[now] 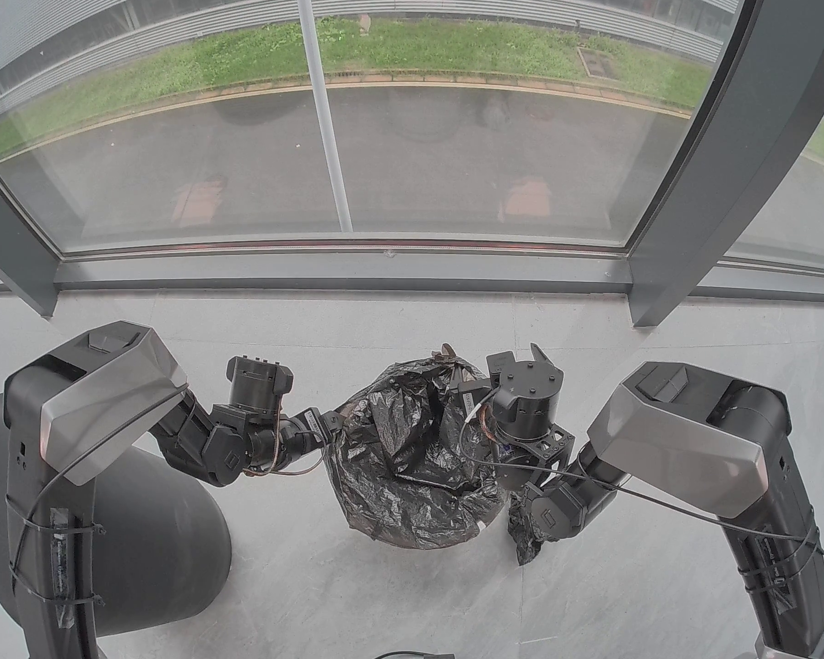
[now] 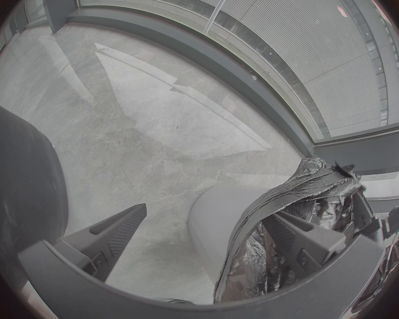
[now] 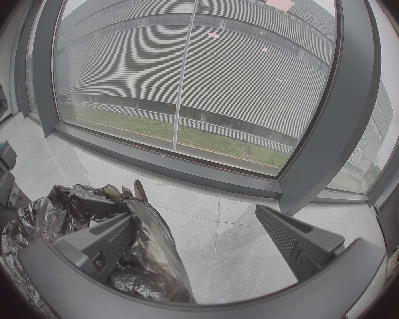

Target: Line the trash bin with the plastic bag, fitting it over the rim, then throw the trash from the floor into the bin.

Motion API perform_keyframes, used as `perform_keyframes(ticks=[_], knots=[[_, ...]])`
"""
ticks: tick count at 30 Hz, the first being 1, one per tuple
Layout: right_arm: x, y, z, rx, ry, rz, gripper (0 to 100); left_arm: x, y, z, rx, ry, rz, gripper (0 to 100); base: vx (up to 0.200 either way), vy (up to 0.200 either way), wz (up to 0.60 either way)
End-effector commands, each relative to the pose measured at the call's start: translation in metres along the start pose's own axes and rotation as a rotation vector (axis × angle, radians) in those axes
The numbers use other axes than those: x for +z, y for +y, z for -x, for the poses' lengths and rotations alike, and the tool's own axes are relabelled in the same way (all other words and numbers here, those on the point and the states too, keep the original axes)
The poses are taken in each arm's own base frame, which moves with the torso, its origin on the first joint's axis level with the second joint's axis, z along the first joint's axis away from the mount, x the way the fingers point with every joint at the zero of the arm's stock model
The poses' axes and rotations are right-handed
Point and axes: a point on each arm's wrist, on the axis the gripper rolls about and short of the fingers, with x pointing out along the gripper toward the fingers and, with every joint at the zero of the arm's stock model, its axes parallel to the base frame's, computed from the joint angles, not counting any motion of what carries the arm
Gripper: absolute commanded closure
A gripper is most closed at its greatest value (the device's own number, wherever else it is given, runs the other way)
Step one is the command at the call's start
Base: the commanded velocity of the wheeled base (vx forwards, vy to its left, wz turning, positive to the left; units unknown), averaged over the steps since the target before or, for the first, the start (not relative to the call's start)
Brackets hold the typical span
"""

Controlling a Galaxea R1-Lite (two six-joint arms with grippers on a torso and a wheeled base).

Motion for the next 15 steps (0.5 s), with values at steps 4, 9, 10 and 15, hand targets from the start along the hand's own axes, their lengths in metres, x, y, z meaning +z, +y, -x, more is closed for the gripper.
perform_keyframes(ticks=[4, 9, 10, 15], knots=[[-0.0014, 0.0000, -0.0004, -0.002, -0.002, -0.001, 0, -0.0069, 0.0056, -0.0090, 0.015, 0.024, 0.001, 0, 0.000, 0.000, 0.00], [-0.0042, 0.0006, -0.0005, -0.001, 0.003, 0.003, 0, -0.0097, 0.0063, -0.0102, 0.023, 0.037, -0.003, 0, 0.000, 0.000, 0.00], [-0.0042, 0.0006, -0.0005, -0.001, 0.003, 0.003, 0, -0.0097, 0.0063, -0.0102, 0.023, 0.037, -0.003, 0, 0.000, 0.000, 0.00], [-0.0066, -0.0025, -0.0028, -0.010, 0.004, 0.001, 0, -0.0120, 0.0058, -0.0125, 0.024, 0.045, -0.008, 0, 0.000, 0.000, 0.00]])
